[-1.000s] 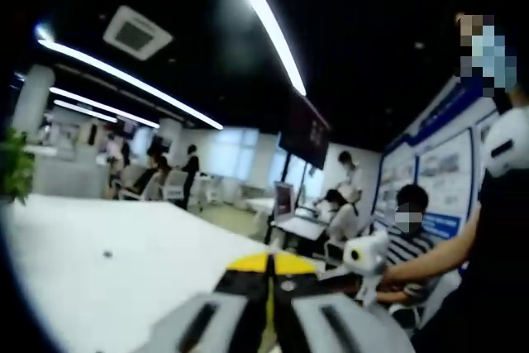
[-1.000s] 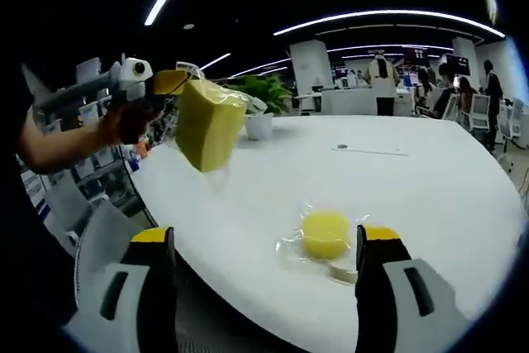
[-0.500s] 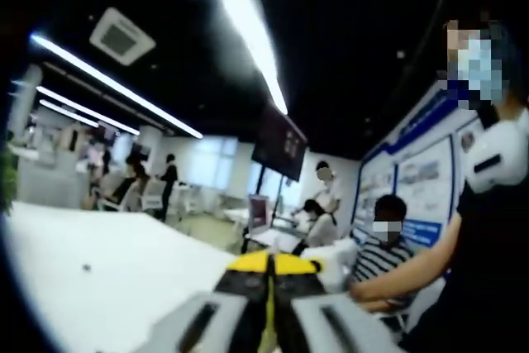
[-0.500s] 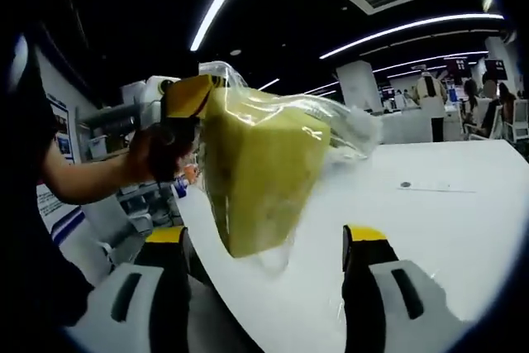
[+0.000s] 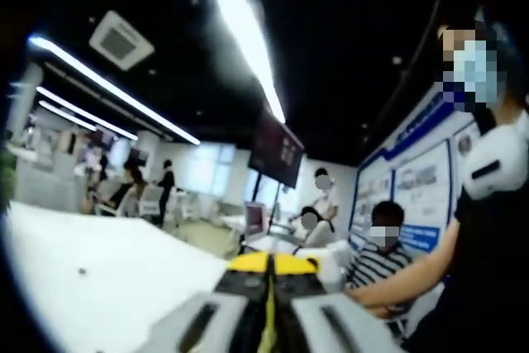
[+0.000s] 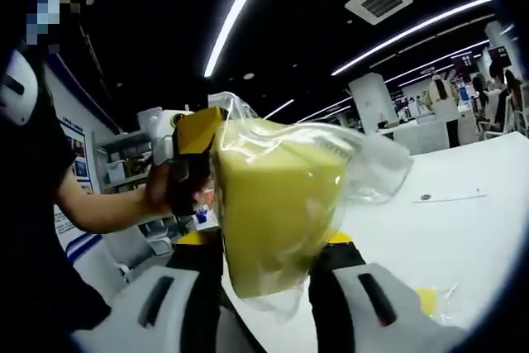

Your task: Compare the silicone blocks by pressing each to a similar depth, holding the contact briefly, and releasing to observe deformation and rebound differences across the visible hardness samples.

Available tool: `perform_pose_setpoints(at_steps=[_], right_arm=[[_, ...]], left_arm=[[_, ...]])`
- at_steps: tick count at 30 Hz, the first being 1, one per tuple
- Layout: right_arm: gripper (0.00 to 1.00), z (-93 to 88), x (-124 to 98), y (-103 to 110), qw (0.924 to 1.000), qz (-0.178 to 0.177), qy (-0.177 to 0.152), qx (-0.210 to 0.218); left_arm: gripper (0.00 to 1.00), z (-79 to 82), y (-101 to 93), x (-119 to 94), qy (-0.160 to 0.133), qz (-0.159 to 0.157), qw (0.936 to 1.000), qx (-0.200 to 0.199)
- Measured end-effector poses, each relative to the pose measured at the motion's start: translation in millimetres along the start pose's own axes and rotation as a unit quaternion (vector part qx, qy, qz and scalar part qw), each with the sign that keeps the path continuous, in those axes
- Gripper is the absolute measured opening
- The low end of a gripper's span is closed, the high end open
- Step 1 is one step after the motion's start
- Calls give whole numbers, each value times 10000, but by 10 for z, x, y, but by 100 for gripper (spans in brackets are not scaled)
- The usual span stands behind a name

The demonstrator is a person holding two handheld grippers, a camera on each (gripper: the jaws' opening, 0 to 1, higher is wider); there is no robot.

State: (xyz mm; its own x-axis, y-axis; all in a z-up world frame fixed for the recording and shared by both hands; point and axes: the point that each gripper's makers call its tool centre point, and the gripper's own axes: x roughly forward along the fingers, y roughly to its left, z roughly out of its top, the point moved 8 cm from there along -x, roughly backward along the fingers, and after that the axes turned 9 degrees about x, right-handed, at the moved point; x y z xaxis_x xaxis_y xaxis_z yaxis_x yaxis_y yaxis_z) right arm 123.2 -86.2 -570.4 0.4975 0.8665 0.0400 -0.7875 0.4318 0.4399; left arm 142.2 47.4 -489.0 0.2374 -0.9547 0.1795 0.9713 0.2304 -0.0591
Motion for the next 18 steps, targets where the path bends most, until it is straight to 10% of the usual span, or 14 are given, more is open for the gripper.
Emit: perform_pose_setpoints(at_steps=[18], right_arm=[[2, 179, -21, 169, 9974, -200, 487, 483]], left_arm=[[0, 33, 18, -59, -206, 220, 9995, -97]])
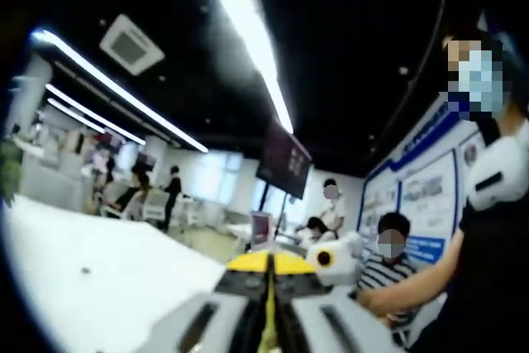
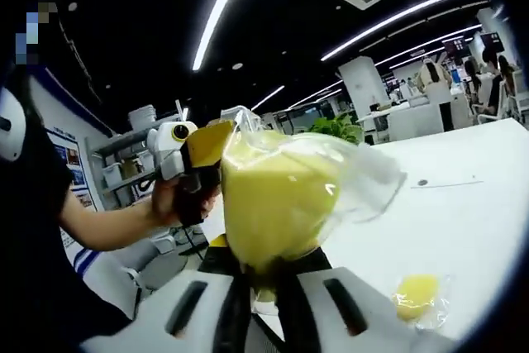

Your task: Compare the silicone blocks by pressing each to a similar depth, holding the contact briefly, and releasing to observe deformation and rebound differences across the visible hardness samples.

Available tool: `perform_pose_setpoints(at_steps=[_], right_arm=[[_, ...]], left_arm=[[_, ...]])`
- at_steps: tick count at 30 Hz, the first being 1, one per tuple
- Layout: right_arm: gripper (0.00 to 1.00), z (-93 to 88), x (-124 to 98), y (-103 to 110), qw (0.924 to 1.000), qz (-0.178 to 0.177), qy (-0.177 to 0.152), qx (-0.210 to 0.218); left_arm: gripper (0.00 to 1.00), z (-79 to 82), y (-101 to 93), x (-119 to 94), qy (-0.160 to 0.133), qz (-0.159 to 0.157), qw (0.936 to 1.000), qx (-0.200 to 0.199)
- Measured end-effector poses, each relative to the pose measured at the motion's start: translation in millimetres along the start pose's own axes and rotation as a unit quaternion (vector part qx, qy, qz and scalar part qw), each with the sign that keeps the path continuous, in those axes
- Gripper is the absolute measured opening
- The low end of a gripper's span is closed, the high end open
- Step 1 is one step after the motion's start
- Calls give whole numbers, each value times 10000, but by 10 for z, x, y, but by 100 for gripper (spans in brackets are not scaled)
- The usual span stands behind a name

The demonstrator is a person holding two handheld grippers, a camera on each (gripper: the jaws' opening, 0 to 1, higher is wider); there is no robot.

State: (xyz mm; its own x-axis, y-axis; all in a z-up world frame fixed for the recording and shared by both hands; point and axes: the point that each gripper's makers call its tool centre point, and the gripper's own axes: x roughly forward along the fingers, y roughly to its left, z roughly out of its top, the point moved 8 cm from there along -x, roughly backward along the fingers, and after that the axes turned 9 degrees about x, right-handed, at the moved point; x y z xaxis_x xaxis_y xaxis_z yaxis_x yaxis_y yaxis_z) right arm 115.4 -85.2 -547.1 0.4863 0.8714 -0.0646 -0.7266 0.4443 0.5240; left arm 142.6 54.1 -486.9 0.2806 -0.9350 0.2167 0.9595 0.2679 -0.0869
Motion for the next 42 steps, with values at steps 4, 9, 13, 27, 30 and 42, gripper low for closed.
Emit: perform_pose_setpoints(at_steps=[4, 9, 13, 27, 30, 42], right_arm=[[1, -16, -22, -2, 10000, -29, 78, -35], [1, -24, -34, 15, 9999, 5, 134, -10], [1, -32, -31, 25, 9998, 14, 176, 5], [2, -82, -24, 10, 9991, -12, 391, -151], [2, -94, -22, 15, 9991, 15, 400, -107], [2, -93, -16, 26, 9988, 83, 466, -96]], left_arm=[[0, -12, -24, -12, 58, -17, 10000, 20], [0, -15, -37, -18, 72, -14, 10000, 21], [0, -10, -43, -29, 113, -8, 9999, 41], [0, -53, -39, -78, 311, 85, 9995, -35], [0, -55, -39, -83, 324, 91, 9994, -38], [0, -53, -36, -101, 316, 123, 9994, -39]])
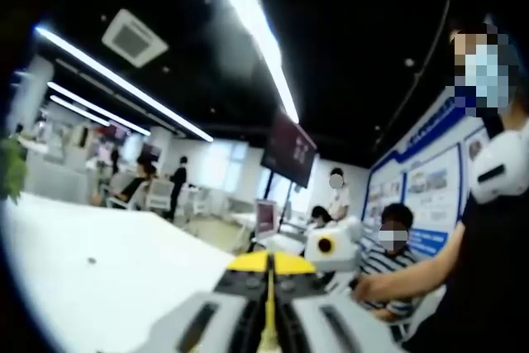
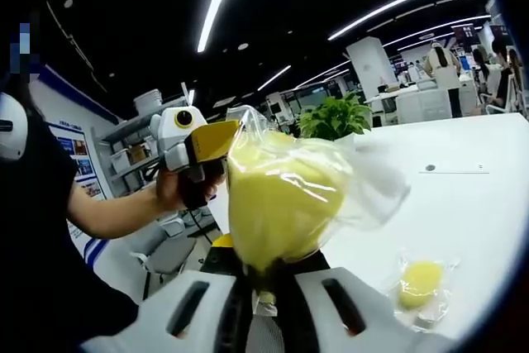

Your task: Compare the silicone blocks by pressing each to a similar depth, holding the contact briefly, and releasing to observe deformation and rebound differences across the visible hardness samples.

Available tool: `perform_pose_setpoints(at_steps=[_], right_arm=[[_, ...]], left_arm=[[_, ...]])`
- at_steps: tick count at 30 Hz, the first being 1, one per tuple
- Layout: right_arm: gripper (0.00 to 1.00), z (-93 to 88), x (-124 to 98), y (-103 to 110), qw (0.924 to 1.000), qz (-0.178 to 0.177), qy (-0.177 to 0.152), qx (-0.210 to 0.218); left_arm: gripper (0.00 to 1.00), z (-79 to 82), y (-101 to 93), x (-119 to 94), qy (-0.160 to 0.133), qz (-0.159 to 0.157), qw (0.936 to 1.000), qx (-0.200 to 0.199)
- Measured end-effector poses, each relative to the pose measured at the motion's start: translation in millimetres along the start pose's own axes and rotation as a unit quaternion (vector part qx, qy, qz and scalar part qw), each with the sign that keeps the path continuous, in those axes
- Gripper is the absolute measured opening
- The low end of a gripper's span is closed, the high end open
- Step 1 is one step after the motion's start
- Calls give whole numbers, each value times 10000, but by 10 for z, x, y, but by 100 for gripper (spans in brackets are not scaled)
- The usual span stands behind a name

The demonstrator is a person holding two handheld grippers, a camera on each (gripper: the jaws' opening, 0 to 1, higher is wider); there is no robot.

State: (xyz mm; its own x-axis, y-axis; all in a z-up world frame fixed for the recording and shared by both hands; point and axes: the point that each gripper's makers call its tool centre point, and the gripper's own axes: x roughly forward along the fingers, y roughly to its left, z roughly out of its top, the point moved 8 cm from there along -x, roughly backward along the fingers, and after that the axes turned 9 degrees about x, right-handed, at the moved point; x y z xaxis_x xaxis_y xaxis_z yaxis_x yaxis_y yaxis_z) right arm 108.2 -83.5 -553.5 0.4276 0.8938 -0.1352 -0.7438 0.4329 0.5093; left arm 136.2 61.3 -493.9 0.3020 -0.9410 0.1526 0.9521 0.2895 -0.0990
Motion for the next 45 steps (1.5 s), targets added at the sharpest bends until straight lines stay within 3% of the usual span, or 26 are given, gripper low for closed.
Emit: perform_pose_setpoints(at_steps=[10, 23, 28, 32, 35, 38, 42, 45], right_arm=[[2, -33, 5, 11, 9999, -33, 104, -107], [5, -33, 57, 15, 9998, 5, 5, -223], [9, -60, 89, -7, 9979, -26, -160, -622], [17, -87, 104, -45, 9967, -195, -198, -766], [31, -131, 115, -79, 9957, -368, -148, -837], [32, -136, 99, -86, 9965, -355, -171, -735], [48, -245, 64, -175, 9953, -601, -69, -757], [49, -372, -15, -272, 9937, -841, 127, -735]], left_arm=[[0, -31, -12, -25, 47, 70, 9999, 86], [0, -22, -19, -76, -71, 162, 9998, -3], [0, -16, -33, -73, -68, 230, 9997, 104], [0, -37, -35, -61, -87, 269, 9996, 90], [0, -18, -31, -49, -174, 296, 9994, 71], [0, -23, -14, -43, -184, 317, 9993, 36], [0, -53, -10, -49, -174, 335, 9993, 4], [0, -75, 5, -73, -168, 397, 9991, -31]])
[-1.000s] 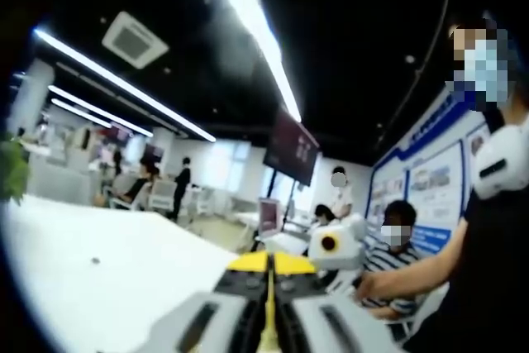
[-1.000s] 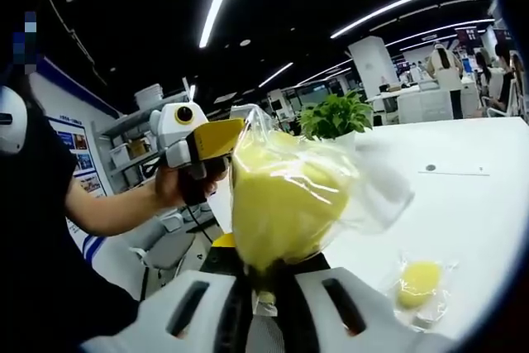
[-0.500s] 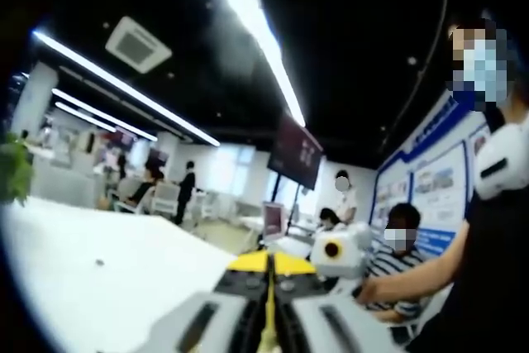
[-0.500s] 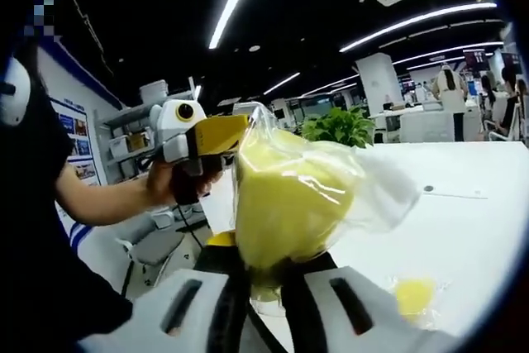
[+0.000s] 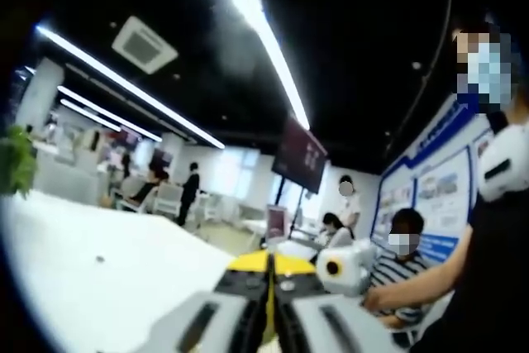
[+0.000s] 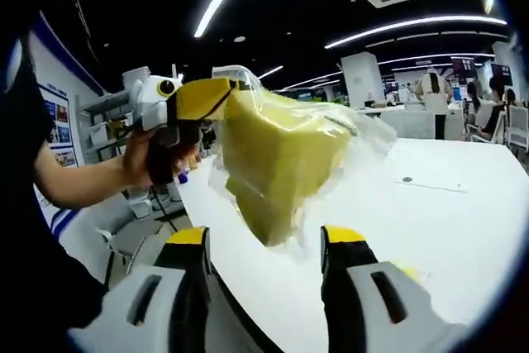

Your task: Compare the silicone blocks by pressing each to a similar depth, holding the contact briefly, and releasing to observe deformation and rebound differences across the visible hardness samples.

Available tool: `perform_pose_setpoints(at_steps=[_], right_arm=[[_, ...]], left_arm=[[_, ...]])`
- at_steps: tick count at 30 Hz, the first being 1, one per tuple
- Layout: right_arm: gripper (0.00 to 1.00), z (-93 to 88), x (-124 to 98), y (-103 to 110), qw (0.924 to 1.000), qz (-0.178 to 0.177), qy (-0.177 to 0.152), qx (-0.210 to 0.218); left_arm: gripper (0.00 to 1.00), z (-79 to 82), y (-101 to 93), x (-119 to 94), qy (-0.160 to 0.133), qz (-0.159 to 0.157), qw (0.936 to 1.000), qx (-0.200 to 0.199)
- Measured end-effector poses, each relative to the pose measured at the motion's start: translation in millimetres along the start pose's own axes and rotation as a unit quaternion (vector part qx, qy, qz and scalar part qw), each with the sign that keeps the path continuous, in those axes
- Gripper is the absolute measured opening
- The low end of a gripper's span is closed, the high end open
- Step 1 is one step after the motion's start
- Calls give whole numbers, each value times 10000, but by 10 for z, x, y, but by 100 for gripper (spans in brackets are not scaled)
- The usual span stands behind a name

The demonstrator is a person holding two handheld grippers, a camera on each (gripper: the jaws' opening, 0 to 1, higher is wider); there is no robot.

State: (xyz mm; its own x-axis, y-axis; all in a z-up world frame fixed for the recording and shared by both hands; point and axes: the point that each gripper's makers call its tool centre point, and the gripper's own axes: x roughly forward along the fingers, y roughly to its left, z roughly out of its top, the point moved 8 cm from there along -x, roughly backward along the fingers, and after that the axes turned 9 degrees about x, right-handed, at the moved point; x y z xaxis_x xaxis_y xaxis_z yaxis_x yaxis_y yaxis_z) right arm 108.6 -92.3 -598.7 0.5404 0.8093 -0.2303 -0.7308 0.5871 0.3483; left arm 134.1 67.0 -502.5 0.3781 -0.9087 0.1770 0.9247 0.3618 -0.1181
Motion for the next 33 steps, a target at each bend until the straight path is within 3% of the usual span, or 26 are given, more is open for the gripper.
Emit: perform_pose_setpoints(at_steps=[10, 19, 26, 30, 33], right_arm=[[63, -274, -199, -241, 9978, -591, 205, 197], [75, -416, -361, -331, 9934, -1033, 476, -110], [81, -607, -559, -463, 9853, -1560, 654, -220], [85, -686, -671, -511, 9824, -1752, 632, -169], [88, -752, -724, -540, 9794, -1892, 673, -184]], left_arm=[[0, -83, 61, -60, -17, 224, 9997, -123], [0, -131, 118, -106, -9, 500, 9987, -128], [0, -263, 204, -137, 216, 764, 9967, -175], [0, -420, 279, -156, 543, 1012, 9931, -239], [0, -546, 352, -169, 619, 1153, 9907, -365]])
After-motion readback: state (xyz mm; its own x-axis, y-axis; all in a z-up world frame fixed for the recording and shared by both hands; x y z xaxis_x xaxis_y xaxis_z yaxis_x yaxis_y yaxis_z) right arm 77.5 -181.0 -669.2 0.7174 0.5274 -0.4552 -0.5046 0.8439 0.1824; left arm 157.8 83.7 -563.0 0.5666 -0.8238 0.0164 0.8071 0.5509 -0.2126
